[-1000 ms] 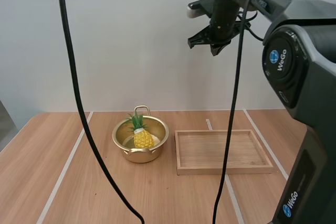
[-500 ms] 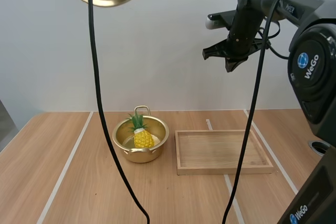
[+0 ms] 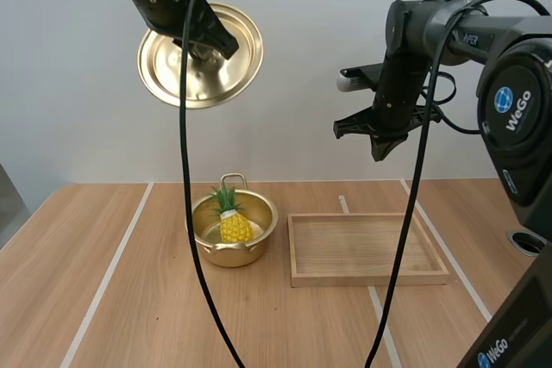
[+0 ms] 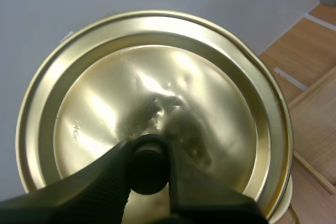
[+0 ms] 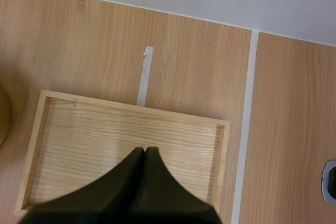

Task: Open the pot, put the pineapple inside, and close it

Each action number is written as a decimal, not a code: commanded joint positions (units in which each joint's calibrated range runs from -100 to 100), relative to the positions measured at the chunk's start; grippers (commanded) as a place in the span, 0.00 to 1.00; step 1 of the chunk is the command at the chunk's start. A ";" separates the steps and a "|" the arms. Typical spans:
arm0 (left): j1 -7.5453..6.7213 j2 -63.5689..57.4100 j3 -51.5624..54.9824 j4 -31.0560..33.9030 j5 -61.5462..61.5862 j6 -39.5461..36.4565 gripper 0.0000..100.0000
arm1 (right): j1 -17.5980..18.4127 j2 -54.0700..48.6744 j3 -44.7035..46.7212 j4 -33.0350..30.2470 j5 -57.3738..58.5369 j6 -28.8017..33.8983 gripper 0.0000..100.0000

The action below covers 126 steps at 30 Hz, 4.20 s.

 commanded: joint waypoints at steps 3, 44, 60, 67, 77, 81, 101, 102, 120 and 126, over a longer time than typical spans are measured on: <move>-0.15 0.04 9.22 -2.91 -0.43 -0.53 0.00 | -0.18 -0.91 1.77 -0.04 0.17 -0.38 0.00; -0.15 27.96 21.04 -6.55 -6.24 0.61 0.00 | -0.18 -0.91 4.58 2.67 0.17 -2.65 0.00; -0.15 28.88 27.44 -4.48 -16.81 0.61 0.00 | -0.18 -0.91 4.58 2.78 0.17 -3.20 0.00; -0.15 29.12 27.54 -4.17 -16.81 0.53 0.42 | -0.18 -0.91 4.58 3.26 0.17 -3.62 0.00; -0.15 29.12 27.31 -3.58 -16.63 0.25 0.96 | -0.18 -0.91 4.58 3.27 0.17 -3.95 0.00; -0.15 27.11 27.00 -3.30 -16.63 0.25 0.96 | -0.18 -0.91 4.58 3.27 0.17 -3.95 0.00; -0.15 0.77 -4.06 2.07 0.00 -3.98 1.00 | -0.18 -2.90 4.33 3.64 0.17 -3.94 0.00; -0.15 -0.24 -5.56 2.41 0.00 -4.07 1.00 | -0.18 -3.39 4.33 3.64 0.17 -3.94 0.00; 2.83 -9.72 -9.99 3.65 0.00 -4.89 0.02 | -0.18 -16.45 -22.39 4.47 0.17 -2.45 0.00; 3.48 -10.78 -13.76 3.08 0.00 -5.35 0.00 | -0.18 -17.32 -27.92 4.47 0.17 -2.35 0.00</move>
